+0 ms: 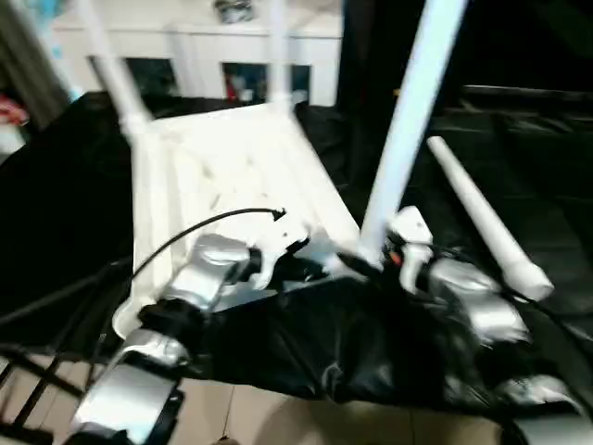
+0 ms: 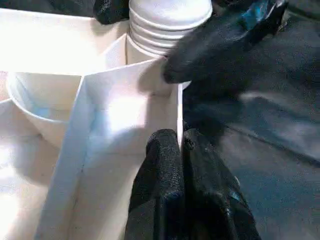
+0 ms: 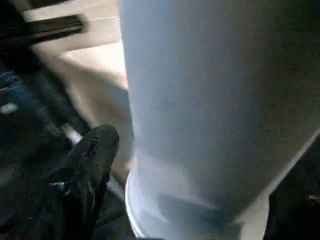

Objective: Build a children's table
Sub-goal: Rotate leg to tighten

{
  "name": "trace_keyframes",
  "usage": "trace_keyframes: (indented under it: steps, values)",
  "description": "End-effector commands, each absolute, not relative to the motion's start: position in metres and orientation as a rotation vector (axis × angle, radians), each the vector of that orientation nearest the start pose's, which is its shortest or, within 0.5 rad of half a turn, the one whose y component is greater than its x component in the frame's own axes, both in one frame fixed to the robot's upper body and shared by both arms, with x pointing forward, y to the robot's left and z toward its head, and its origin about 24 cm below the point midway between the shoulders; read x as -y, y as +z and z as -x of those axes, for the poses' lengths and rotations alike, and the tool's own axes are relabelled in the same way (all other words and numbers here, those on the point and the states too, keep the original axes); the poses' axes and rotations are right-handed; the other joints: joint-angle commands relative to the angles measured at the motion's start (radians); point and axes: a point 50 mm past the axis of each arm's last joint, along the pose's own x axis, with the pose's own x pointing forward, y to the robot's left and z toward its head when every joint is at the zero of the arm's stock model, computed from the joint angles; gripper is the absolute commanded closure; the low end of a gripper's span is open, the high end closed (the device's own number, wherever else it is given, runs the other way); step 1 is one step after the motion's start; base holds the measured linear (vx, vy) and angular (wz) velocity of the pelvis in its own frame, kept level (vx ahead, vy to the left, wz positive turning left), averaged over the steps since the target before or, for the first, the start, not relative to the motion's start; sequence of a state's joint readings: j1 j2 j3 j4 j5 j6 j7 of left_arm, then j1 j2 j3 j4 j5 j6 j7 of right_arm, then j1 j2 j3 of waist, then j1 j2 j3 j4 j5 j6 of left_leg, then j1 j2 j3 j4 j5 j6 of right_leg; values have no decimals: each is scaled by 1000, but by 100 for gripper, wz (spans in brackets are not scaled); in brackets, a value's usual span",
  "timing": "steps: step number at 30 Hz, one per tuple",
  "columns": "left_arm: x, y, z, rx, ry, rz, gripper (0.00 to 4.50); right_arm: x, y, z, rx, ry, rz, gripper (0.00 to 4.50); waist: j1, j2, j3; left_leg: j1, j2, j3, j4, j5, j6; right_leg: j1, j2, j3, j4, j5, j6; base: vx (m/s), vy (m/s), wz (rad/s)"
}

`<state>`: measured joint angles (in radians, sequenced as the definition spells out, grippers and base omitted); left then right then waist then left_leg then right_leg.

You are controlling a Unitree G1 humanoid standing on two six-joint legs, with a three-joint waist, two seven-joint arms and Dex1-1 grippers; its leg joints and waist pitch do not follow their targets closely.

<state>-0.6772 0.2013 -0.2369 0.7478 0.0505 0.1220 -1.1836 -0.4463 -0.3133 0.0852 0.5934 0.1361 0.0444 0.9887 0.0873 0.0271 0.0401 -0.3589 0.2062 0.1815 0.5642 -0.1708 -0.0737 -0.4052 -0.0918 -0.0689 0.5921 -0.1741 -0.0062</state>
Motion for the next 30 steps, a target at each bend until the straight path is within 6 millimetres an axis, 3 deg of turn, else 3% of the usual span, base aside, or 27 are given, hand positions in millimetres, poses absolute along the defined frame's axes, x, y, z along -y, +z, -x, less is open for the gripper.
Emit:
trace_keyframes:
  steps: [1,5,11,14,18,26,27,28,30]
  values:
    - [-79,68,-326,-321,-1459,-266,450,141,19,-287,-388,1229,56,60,4,-8,-56,3,24,3,-55,-236,98,54,-44,35,-68,-170,-254,0,0,0]
    - [-89,67,-325,-349,-1487,-290,450,146,21,-275,-424,1348,72,60,12,-12,-53,6,25,3,-59,-268,76,52,-44,36,-74,-233,-234,0,0,0]
    - [-98,68,-325,-370,-1506,-315,450,148,18,-264,-483,1437,98,114,21,-16,-53,3,25,1,-60,-259,61,51,-48,38,-74,-266,-212,0,0,0]
    - [-101,69,-325,-378,-1513,-323,450,149,19,-262,-496,1454,96,133,23,-17,-55,2,24,0,-60,-240,60,52,-48,38,-72,-253,-209,0,0,0]
    - [-102,69,-325,-375,-1510,-320,450,149,19,-262,-496,1450,92,161,25,-15,-57,2,24,1,-55,-212,68,53,-47,37,-65,-183,-230,0,0,0]
    - [-93,68,-331,-341,-1406,-278,450,145,16,-276,-444,1278,91,173,23,-16,-52,3,23,0,-59,-254,51,51,-49,37,-74,-273,-212,0,0,0]
    - [-86,67,-334,-327,-1353,-263,450,141,12,-288,-436,1132,82,173,16,-17,-50,4,22,0,-60,-269,38,45,-51,38,-77,-308,-204,0,0,0]
    - [-84,67,-335,-323,-1337,-259,450,140,11,-292,-439,1084,79,174,11,-17,-47,3,18,-5,-65,-299,18,48,-52,34,-83,-374,-185,0,0,0]
    - [-79,67,-337,-317,-1311,-250,450,137,8,-298,-450,1003,76,175,-4,-18,-47,3,16,-8,-68,-311,5,47,-49,33,-87,-415,-162,0,0,0]
